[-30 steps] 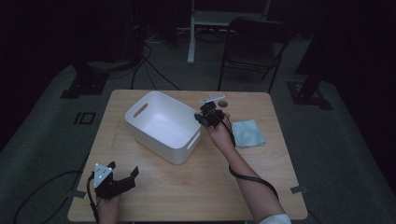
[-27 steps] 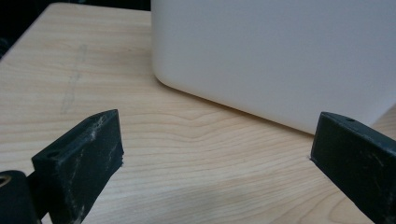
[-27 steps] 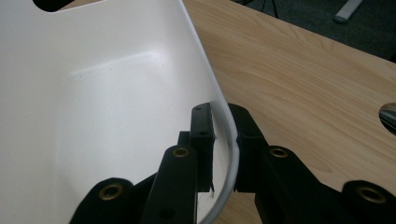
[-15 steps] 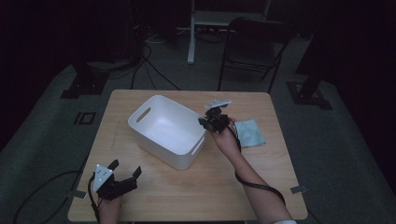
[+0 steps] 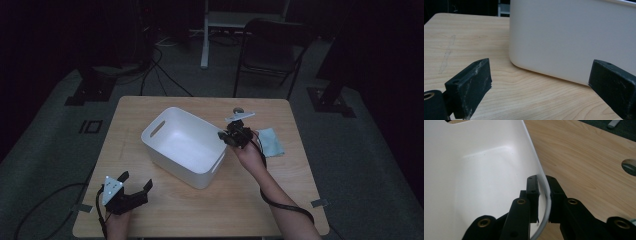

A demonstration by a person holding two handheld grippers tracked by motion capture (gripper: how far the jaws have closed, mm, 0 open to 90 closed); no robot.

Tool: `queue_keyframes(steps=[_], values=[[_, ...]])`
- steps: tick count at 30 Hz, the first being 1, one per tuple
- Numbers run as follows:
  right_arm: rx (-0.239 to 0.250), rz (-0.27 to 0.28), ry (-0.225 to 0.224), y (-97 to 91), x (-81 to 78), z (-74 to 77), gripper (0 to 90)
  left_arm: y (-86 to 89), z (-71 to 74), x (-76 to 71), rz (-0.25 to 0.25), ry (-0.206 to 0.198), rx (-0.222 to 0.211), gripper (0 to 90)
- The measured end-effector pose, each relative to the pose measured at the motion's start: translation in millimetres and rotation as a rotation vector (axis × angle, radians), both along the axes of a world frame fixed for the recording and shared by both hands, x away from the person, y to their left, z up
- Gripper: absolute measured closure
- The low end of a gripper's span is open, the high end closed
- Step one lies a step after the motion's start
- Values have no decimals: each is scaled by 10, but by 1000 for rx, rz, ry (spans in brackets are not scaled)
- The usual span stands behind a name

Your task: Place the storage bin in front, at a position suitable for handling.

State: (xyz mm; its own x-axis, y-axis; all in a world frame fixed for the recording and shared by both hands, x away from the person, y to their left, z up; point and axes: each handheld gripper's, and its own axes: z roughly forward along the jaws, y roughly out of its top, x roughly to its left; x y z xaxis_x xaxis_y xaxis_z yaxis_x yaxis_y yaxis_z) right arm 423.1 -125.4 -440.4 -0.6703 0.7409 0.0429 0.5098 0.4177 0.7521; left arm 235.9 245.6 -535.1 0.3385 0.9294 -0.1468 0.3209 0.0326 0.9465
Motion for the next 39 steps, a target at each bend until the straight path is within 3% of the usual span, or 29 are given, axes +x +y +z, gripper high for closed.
queue_keyframes(steps=[2,7,12,18,23,39], values=[[-2,3,1,-32,-31,1,822,-6,2,2,-9,15,-1,42],[3,14,-2,-131,-111,-4,822,-37,17,0,-49,53,-52,41],[-5,21,3,-209,-188,0,823,-66,28,-15,-40,50,-23,37],[-9,33,0,-317,-274,0,825,-63,29,-14,-59,60,-38,37],[-4,42,4,-401,-329,0,826,-114,38,-20,-69,83,-4,37],[-6,69,9,-611,-584,-1,828,-132,52,-53,-73,88,10,37]])
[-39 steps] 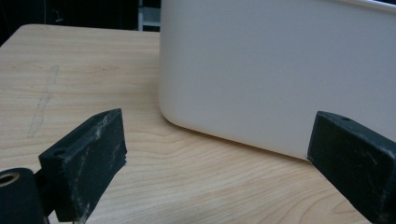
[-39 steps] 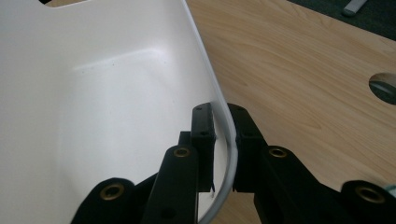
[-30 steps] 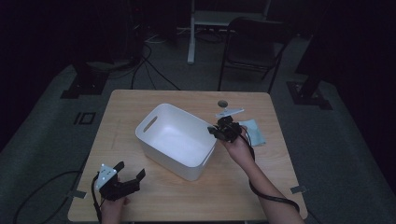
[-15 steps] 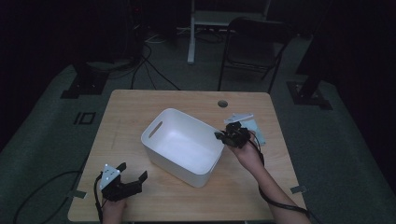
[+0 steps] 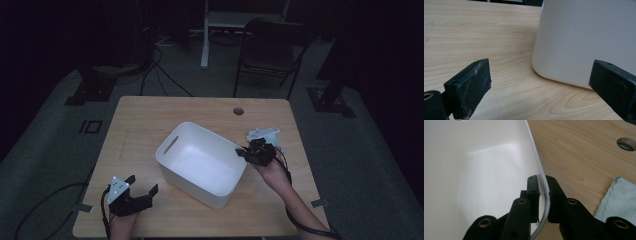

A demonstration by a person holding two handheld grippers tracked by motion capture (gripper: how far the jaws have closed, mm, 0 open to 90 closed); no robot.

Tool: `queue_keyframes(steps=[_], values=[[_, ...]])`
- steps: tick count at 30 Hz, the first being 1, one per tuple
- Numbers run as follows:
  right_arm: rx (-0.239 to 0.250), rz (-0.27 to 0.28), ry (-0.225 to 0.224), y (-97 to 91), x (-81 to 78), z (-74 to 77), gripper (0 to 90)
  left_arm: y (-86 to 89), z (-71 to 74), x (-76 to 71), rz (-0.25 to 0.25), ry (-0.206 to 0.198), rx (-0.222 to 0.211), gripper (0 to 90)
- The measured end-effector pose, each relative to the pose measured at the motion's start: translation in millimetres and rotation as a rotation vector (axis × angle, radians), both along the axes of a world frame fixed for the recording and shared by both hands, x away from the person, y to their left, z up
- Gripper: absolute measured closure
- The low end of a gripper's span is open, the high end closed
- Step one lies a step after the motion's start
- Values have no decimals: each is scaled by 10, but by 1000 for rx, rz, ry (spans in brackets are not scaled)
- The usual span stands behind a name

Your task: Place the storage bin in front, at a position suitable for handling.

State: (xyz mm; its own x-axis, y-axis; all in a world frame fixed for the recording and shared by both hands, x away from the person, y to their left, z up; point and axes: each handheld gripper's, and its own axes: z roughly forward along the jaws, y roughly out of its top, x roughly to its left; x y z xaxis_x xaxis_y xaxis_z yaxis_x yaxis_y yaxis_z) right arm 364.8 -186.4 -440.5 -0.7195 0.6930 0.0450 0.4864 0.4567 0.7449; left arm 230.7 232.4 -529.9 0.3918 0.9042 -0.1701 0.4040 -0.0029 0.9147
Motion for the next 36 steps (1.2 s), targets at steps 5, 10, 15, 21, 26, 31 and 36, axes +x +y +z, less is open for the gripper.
queue_keyframes(steps=[5,10,15,21,26,31,36], values=[[-2,14,6,-67,-101,1,830,-24,5,-3,-10,1,11,37],[0,18,5,-115,-219,-5,829,-54,-12,25,-38,31,35,37],[7,25,2,-159,-334,-13,829,-42,16,10,-42,19,30,37],[9,37,3,-208,-452,-19,833,47,95,-20,-24,-22,56,37],[0,37,5,-225,-558,-15,833,113,162,-53,-24,-37,43,38],[22,39,24,-242,-584,-21,781,97,296,-85,-53,-77,15,57],[64,7,12,-249,-670,-10,693,99,479,-74,-95,-122,13,123]])
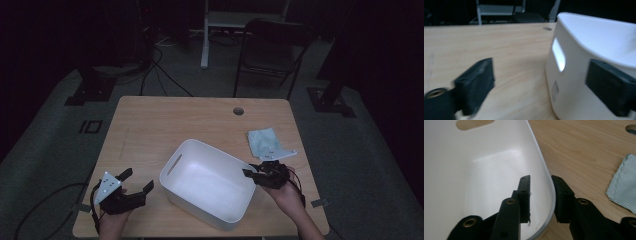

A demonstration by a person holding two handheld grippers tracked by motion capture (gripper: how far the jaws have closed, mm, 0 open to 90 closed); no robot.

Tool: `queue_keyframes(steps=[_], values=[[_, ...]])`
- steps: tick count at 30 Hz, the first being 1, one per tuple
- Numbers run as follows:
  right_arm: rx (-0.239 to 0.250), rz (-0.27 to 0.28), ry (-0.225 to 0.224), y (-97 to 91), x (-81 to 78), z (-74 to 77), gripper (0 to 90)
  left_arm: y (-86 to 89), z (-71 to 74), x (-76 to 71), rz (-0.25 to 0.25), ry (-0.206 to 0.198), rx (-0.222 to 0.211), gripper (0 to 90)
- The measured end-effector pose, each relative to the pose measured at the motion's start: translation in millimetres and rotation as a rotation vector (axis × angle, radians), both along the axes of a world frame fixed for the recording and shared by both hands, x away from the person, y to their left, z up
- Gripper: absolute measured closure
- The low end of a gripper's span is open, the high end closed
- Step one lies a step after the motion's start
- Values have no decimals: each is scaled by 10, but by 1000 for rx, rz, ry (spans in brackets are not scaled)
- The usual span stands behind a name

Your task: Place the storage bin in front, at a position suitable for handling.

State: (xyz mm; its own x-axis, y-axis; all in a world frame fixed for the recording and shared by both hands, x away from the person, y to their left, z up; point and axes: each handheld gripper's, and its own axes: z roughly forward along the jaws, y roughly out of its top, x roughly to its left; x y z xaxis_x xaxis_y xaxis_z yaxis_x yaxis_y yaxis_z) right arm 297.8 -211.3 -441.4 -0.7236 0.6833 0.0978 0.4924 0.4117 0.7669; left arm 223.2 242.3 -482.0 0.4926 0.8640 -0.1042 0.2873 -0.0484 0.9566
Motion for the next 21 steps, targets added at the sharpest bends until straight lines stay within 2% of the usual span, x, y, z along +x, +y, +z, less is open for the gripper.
queue_keyframes(steps=[3,6,7,10,12,15,18,19,21], values=[[18,-22,-19,-3,-49,13,678,-3,79,50,-41,-2,-9,143],[45,-42,-37,-23,-97,37,671,-34,130,126,-93,12,-16,172],[55,-46,-38,-32,-113,49,670,-51,147,154,-114,25,-11,173],[67,-68,-66,-50,-174,89,674,-134,192,205,-151,26,7,188],[73,-81,-91,-63,-210,114,681,-196,212,237,-167,36,22,204],[94,-96,-105,-91,-256,142,692,-269,223,282,-188,57,25,211],[123,-106,-117,-137,-297,170,720,-312,220,314,-207,65,43,299],[125,-106,-120,-147,-305,176,716,-322,221,323,-216,69,41,375],[123,-115,-124,-161,-317,178,707,-341,223,342,-214,81,41,391]])
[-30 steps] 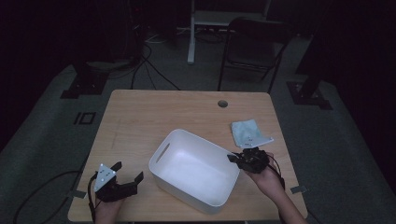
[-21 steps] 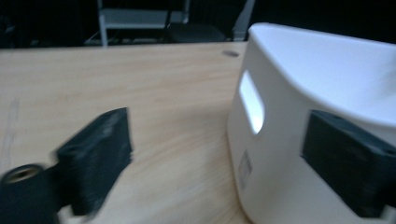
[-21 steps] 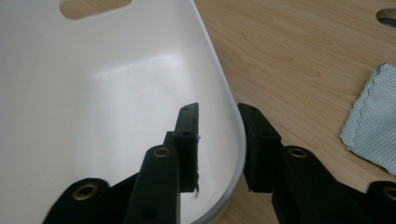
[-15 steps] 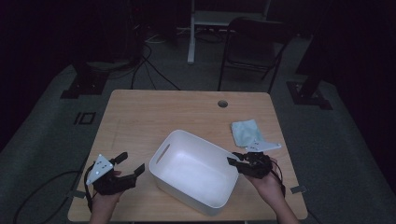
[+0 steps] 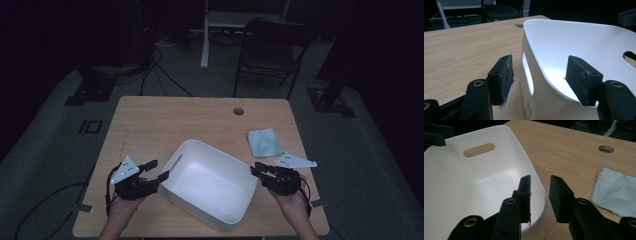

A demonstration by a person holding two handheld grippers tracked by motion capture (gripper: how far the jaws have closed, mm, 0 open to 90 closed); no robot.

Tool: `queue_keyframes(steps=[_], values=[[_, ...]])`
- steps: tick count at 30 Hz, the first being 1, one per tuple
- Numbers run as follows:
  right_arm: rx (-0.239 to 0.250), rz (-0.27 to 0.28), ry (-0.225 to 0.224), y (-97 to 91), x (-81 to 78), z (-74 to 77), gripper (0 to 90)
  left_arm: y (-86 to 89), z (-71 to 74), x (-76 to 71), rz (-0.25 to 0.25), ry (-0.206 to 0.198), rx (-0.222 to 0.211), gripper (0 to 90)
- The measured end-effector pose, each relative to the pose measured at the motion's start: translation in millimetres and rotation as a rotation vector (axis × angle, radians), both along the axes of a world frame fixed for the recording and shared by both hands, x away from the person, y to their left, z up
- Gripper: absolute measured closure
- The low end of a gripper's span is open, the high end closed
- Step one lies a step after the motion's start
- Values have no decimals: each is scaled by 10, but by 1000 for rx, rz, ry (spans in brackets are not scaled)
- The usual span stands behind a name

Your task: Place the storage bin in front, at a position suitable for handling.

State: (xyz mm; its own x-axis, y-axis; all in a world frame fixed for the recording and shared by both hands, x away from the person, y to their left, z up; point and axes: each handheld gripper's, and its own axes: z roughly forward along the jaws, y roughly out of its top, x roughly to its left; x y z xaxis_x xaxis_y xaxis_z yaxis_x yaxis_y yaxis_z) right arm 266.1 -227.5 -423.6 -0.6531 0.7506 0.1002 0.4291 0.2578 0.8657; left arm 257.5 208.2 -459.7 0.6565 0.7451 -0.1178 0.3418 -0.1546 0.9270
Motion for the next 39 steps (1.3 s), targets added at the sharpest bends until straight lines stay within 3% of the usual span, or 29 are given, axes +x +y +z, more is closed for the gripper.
queue_keyframes(steps=[2,6,10,14,21,25,39], values=[[-18,-17,-8,-12,1,-13,697,-19,1,12,8,-2,11,437],[9,-20,35,-47,41,-74,727,-28,-9,37,19,19,15,521],[-3,-11,55,-31,53,-117,789,-35,-10,42,22,23,6,596],[-5,3,59,-15,68,-133,818,-73,9,43,27,23,30,651],[7,-3,58,-3,119,-144,853,-109,29,51,19,50,33,740],[-3,-1,47,17,137,-148,857,-148,47,45,34,48,66,761],[14,12,43,30,312,-162,854,-159,59,-5,71,58,73,759]])
